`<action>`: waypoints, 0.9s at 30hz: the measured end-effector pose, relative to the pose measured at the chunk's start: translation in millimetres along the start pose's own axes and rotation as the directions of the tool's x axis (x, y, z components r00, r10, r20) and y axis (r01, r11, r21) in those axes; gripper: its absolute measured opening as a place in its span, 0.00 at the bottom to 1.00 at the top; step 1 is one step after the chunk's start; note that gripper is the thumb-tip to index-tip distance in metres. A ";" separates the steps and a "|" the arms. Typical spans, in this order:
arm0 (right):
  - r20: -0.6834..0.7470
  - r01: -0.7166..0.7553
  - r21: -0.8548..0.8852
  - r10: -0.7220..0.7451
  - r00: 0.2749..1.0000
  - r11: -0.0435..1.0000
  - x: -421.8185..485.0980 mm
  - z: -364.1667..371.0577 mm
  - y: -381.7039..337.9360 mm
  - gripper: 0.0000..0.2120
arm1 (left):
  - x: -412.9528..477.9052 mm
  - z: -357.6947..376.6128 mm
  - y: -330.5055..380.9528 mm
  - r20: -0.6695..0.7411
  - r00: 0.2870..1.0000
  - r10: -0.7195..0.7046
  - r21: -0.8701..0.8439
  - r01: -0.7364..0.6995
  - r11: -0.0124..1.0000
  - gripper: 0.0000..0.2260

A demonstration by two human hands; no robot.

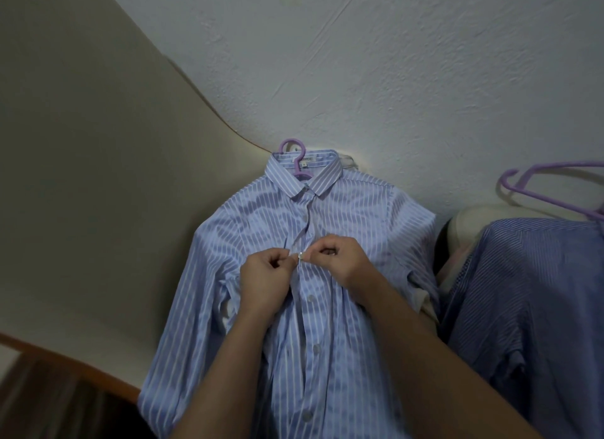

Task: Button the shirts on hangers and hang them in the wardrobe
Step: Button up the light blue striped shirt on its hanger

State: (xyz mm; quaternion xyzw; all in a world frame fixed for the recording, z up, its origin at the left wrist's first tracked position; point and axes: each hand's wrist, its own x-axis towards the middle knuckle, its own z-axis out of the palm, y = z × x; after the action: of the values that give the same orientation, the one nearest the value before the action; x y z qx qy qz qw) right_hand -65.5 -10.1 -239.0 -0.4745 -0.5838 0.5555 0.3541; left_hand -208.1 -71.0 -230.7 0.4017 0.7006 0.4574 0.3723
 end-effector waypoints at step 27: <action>-0.020 -0.036 -0.013 0.036 0.999 0.999 5.1 2.4 0.7 0.04 | -8.0 -9.2 3.4 0.082 0.996 -0.031 -0.301 0.054 0.952 0.09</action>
State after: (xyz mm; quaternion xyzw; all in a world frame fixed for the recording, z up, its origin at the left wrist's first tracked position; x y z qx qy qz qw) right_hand -69.2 -6.0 -240.5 -0.4928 -0.5754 0.5532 0.3464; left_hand -212.3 -80.5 -223.4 0.3418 0.6162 0.5355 0.4655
